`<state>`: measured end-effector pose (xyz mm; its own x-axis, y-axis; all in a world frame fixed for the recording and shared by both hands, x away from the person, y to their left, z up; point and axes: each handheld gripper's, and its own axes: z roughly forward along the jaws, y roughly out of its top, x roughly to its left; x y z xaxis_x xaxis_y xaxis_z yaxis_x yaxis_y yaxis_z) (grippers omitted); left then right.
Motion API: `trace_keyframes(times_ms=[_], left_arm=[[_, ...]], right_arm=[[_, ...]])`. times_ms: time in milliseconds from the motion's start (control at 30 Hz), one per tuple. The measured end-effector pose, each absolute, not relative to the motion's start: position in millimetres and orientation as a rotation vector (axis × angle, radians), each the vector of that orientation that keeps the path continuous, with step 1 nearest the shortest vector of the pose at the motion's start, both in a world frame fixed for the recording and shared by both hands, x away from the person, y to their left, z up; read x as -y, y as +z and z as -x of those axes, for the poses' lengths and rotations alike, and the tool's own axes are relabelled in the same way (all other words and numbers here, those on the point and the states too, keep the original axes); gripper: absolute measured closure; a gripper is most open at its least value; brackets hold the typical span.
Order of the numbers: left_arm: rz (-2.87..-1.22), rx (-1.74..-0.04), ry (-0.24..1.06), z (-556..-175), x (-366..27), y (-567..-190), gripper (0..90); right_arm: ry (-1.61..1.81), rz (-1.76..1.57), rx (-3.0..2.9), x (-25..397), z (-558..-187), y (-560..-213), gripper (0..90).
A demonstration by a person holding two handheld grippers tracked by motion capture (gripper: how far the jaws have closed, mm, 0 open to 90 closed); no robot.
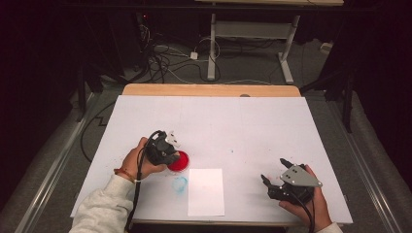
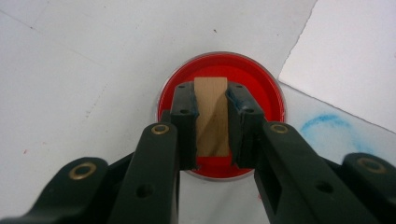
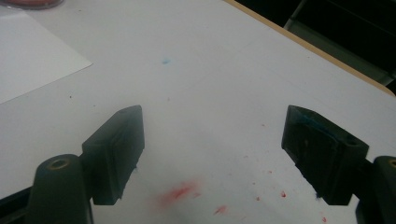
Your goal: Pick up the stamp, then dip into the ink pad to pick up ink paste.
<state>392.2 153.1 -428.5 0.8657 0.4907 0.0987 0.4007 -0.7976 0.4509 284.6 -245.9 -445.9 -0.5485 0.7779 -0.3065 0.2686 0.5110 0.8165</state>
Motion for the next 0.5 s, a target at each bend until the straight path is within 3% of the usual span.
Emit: trace_keyframes(times_ms=[500], left_arm=[[-2.540, -0.699, 0.226, -391, -166, -403, 73.1]], right_arm=[[0.946, -0.854, -2.092, 245, -287, -449, 21.8]])
